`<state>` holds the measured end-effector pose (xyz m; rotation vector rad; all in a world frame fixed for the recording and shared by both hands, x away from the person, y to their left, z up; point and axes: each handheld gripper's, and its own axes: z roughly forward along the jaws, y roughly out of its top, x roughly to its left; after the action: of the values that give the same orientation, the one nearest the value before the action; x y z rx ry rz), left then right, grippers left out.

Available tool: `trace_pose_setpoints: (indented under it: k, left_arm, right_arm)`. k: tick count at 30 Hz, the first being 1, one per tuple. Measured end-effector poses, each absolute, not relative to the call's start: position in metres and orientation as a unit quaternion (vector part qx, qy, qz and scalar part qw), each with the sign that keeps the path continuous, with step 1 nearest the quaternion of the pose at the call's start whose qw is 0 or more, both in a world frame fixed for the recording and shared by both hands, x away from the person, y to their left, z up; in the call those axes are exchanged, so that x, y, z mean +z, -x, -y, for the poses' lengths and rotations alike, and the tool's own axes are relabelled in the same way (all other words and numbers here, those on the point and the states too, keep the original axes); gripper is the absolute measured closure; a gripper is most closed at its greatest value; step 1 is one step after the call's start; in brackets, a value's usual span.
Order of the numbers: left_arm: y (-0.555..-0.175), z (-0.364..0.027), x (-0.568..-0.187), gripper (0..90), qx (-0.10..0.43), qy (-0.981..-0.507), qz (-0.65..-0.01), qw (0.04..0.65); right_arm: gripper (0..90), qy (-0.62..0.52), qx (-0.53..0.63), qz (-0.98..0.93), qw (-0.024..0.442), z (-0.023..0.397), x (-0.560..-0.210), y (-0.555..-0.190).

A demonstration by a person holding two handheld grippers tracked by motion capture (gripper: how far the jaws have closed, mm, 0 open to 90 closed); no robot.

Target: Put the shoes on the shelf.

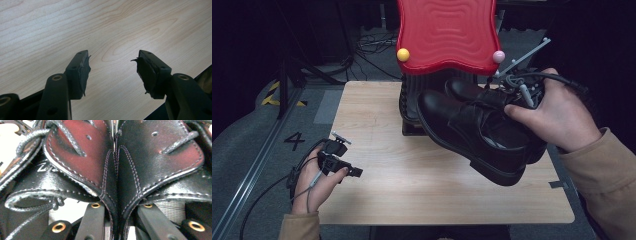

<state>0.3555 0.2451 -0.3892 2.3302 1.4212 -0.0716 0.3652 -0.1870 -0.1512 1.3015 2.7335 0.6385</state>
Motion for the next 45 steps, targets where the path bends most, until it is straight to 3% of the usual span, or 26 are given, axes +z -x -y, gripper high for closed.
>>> trace_pose_setpoints:
  k: [16,30,45]
  left_arm:
    - [-0.359,-0.242,-0.392,43.0,-0.036,-0.830,-0.516,0.208]
    - [-0.344,-0.248,-0.390,42.4,-0.021,-0.825,-0.529,0.198]
    - [-0.342,-0.263,-0.398,43.1,-0.020,-0.817,-0.543,0.192]
  right_arm:
    - [81.9,-0.434,0.228,-0.870,0.043,0.177,-0.081,-0.385]
    - [81.9,-0.466,0.248,-0.847,0.071,0.157,-0.036,-0.442]
    - [81.9,-0.506,0.256,-0.817,0.104,0.123,-0.015,-0.499]
